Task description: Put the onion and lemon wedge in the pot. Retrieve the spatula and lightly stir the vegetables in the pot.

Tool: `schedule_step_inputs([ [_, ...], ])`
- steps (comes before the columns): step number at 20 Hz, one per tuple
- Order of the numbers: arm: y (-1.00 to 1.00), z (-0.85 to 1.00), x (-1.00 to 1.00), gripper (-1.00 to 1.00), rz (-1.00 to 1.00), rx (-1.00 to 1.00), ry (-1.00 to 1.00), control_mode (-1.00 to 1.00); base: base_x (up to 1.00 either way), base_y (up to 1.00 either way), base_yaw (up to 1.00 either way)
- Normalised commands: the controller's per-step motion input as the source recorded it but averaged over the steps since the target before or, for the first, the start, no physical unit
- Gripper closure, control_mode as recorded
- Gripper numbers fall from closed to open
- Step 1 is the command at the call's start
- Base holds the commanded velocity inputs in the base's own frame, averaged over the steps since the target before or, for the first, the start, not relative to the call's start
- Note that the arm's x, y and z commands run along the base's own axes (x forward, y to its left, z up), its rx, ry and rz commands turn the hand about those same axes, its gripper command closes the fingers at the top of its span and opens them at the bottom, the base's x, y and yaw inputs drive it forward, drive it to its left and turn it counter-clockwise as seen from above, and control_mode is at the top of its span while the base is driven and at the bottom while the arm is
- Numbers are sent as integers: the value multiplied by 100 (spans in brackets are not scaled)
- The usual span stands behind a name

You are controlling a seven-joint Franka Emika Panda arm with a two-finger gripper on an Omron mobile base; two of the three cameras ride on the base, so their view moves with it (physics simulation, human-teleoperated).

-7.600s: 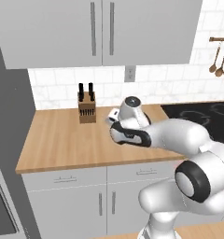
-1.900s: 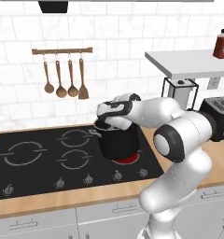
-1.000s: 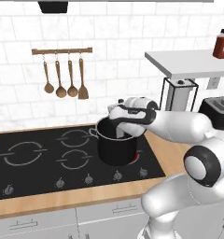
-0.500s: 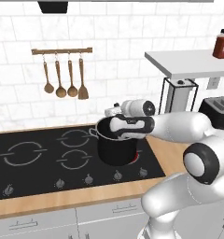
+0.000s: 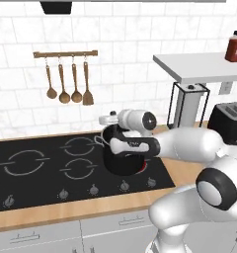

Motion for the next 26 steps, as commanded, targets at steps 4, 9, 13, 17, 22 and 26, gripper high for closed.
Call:
schedule_step_inputs([
  [4, -6, 14, 51, 100, -7, 9, 0, -100, 0, 0, 0],
  [9, -2, -23, 33, 100, -6, -11, 0, -100, 0, 0, 0],
  [13, -24, -62, -37, 100, 0, -24, -2, -100, 0, 0, 0],
  [17, -27, -51, -24, 100, 0, -21, -4, -100, 0, 0, 0],
  [22, -1, -29, 29, 100, 0, -20, -7, -100, 0, 0, 0],
  [26, 8, -22, 28, 100, 0, -16, -6, -100, 0, 0, 0],
])
